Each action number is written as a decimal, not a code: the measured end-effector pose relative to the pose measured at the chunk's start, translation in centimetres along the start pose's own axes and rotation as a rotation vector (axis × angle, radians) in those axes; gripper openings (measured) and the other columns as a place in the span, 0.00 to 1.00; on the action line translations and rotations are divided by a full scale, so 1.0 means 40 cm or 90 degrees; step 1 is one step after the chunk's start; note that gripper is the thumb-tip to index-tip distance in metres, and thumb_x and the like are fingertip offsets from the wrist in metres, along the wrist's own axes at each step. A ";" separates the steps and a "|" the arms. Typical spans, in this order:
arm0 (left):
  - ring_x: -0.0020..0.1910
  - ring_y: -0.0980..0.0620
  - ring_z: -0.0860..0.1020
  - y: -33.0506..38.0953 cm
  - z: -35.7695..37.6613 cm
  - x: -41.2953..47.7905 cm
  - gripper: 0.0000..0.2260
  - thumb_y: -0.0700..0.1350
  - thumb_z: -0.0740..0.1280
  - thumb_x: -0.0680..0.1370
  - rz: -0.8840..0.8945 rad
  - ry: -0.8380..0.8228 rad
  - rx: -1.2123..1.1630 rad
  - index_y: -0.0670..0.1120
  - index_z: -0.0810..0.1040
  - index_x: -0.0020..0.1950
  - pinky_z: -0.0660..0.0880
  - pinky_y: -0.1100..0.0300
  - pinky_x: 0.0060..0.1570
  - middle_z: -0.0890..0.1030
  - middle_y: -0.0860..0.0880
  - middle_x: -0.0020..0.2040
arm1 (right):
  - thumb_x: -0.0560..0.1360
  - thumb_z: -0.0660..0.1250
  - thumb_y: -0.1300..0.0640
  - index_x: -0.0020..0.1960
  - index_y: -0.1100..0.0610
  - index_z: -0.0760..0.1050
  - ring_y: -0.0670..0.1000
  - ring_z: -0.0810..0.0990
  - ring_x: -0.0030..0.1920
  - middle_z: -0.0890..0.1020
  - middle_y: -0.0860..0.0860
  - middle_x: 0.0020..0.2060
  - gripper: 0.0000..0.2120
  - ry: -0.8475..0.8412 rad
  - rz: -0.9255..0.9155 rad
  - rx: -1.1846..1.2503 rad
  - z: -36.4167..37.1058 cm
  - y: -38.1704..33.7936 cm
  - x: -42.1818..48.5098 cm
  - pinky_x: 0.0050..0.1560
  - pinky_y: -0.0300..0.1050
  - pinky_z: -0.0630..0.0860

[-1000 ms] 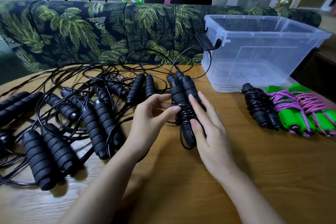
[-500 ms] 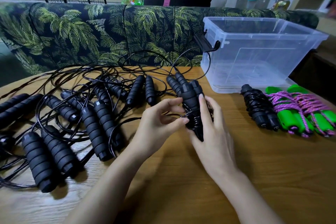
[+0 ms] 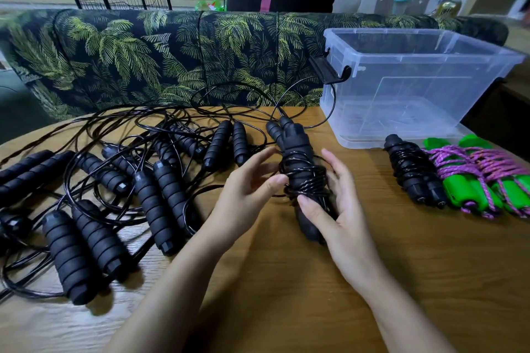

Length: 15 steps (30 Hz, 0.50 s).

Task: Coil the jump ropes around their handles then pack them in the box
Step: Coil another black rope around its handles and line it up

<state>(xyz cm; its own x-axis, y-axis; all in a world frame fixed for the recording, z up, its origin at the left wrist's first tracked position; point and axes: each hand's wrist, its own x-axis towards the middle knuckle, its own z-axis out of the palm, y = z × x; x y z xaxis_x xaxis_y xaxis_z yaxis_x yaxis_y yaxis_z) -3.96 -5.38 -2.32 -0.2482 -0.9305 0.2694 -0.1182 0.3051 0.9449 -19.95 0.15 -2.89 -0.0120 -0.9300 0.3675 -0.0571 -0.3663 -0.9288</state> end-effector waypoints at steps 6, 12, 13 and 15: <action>0.55 0.63 0.80 0.011 0.009 -0.003 0.18 0.45 0.66 0.73 -0.033 -0.058 -0.154 0.53 0.73 0.63 0.75 0.68 0.51 0.84 0.60 0.53 | 0.76 0.65 0.57 0.72 0.47 0.66 0.43 0.72 0.69 0.76 0.41 0.67 0.26 -0.018 0.011 0.039 0.000 0.009 0.001 0.69 0.42 0.68; 0.53 0.58 0.81 -0.012 0.026 -0.006 0.20 0.48 0.71 0.71 -0.019 0.052 -0.120 0.48 0.76 0.63 0.76 0.64 0.49 0.85 0.52 0.52 | 0.77 0.65 0.50 0.78 0.50 0.59 0.43 0.58 0.77 0.59 0.42 0.77 0.32 -0.011 -0.139 -0.309 0.019 0.023 -0.003 0.74 0.37 0.58; 0.51 0.58 0.81 -0.013 0.028 -0.007 0.20 0.49 0.71 0.71 -0.013 0.064 -0.108 0.49 0.77 0.62 0.76 0.64 0.48 0.85 0.53 0.51 | 0.76 0.67 0.49 0.79 0.49 0.57 0.43 0.58 0.77 0.57 0.41 0.77 0.34 -0.012 -0.145 -0.348 0.020 0.027 -0.004 0.73 0.37 0.58; 0.51 0.57 0.81 -0.010 0.027 -0.007 0.21 0.52 0.72 0.71 -0.001 0.063 -0.068 0.48 0.77 0.62 0.76 0.64 0.49 0.85 0.53 0.51 | 0.76 0.70 0.52 0.80 0.49 0.55 0.43 0.57 0.77 0.56 0.42 0.78 0.37 -0.008 -0.148 -0.390 0.017 0.037 -0.004 0.74 0.38 0.58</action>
<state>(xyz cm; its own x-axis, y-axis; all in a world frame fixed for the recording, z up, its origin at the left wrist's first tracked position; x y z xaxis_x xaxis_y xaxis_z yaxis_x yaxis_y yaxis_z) -4.87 -5.03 -2.96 -0.1506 -0.9483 0.2794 -0.0138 0.2846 0.9585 -19.35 -0.27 -4.36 0.0814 -0.8305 0.5510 -0.6152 -0.4768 -0.6278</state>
